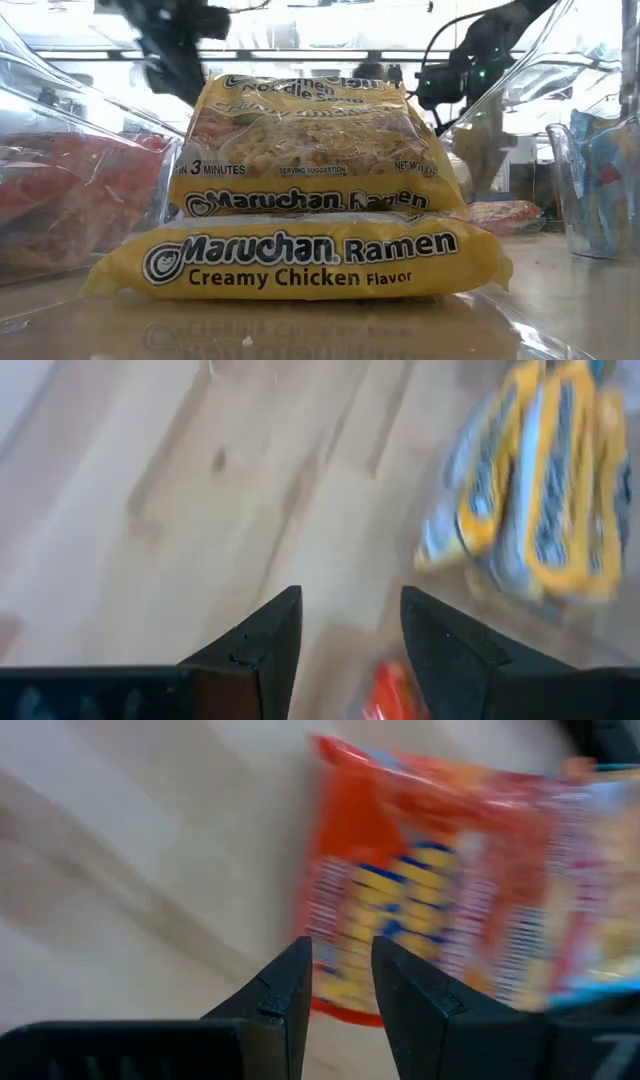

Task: Sort Maruchan noodles
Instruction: Put the orange noodle pack into the left transparent bin

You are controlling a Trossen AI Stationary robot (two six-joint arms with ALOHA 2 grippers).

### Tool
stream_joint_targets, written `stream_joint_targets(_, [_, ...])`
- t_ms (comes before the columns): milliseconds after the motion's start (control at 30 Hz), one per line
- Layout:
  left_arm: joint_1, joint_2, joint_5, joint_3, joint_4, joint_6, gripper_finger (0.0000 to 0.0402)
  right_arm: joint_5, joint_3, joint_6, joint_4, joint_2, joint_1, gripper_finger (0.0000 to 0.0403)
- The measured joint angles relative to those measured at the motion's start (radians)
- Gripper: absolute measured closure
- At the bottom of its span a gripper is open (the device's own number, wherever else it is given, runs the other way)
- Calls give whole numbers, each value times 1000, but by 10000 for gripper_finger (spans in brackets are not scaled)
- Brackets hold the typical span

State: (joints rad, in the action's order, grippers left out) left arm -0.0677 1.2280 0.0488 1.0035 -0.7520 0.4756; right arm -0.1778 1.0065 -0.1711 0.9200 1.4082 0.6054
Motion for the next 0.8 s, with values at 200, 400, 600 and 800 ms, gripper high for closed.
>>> stream_joint_targets(200, [172, 91, -115, 0, 186, -120, 248, -146, 0, 109, 26, 2, 25, 305])
stream_joint_targets(400, [271, 208, -237, 0, 393, -181, 248, -147, -5, 134, 20, 32, 48, 305])
stream_joint_targets(600, [335, 286, -251, 0, 544, -190, 248, -137, -16, 141, 21, 71, 48, 305])
stream_joint_targets(800, [400, 309, -252, 0, 616, -192, 248, -80, -18, 144, 20, 129, 48, 305])
